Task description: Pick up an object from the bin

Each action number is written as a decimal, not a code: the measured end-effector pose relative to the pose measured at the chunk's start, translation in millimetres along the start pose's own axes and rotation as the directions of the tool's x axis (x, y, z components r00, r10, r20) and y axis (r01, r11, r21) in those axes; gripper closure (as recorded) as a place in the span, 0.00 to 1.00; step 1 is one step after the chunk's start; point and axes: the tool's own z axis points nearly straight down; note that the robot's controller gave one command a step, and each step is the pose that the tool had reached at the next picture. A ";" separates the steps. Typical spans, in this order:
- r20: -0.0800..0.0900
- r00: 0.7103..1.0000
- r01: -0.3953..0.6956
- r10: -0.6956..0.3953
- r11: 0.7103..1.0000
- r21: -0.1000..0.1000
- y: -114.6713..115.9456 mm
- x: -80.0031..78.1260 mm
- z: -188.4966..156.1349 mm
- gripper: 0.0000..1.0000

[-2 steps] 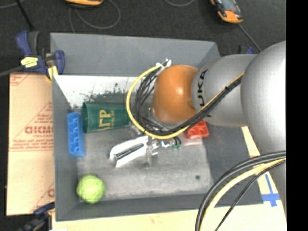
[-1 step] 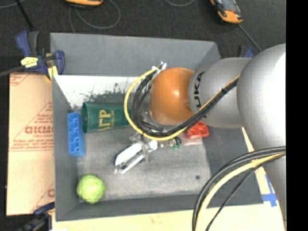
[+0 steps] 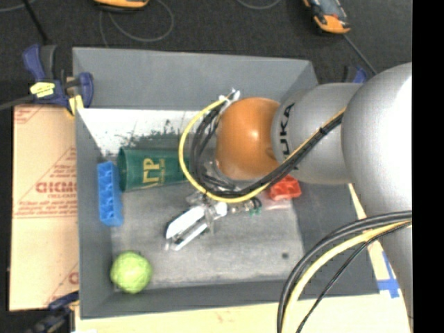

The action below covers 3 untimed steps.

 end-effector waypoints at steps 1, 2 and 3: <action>-0.005 1.000 0.000 0.000 1.000 -0.002 0.6 1.6 -4.9 1.00; -0.008 1.000 -0.001 0.001 1.000 -0.002 0.7 2.4 -22.7 1.00; -0.004 1.000 -0.002 0.002 1.000 0.000 0.1 1.0 -41.9 1.00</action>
Offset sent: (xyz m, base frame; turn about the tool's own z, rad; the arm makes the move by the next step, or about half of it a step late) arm -0.0001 -0.0001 0.0065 0.0000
